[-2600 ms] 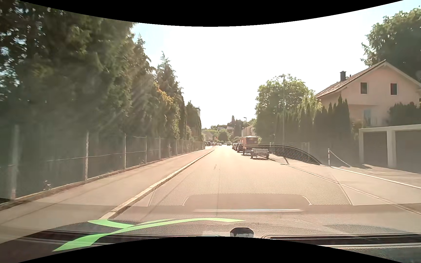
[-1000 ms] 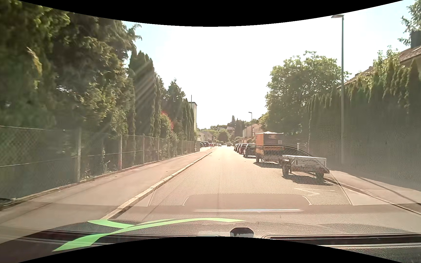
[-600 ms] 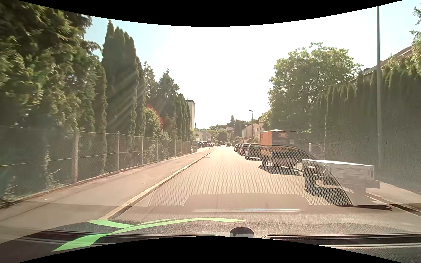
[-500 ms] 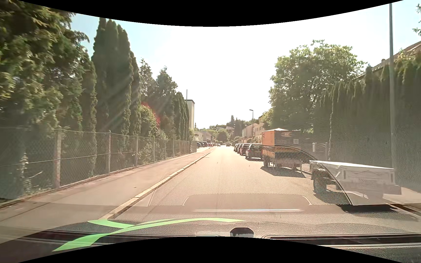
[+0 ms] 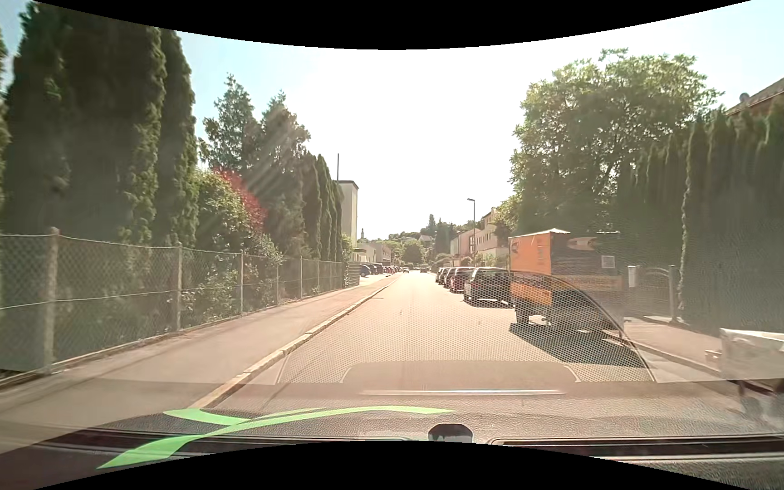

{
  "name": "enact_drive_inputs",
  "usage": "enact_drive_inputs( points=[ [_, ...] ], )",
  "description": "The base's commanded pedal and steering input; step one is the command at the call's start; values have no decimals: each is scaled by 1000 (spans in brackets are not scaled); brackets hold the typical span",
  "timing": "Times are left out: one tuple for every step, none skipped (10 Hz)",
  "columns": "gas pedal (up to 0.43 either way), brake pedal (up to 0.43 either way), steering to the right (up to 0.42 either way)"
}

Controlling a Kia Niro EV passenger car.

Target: Follow the waypoints while adhering to traffic rules and regulations

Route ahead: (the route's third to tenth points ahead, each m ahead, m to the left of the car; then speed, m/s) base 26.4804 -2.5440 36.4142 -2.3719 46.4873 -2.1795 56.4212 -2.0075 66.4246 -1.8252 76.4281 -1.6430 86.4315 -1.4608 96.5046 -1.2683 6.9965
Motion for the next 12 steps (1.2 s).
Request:
enact_drive_inputs(
  points=[
    [118,0,1],
    [118,0,1],
    [118,0,1],
    [118,0,1],
    [118,0,1],
    [118,0,1],
    [118,0,1],
    [118,0,0],
    [118,0,1],
    [118,0,0],
    [118,0,0],
    [118,0,0]
  ],
)
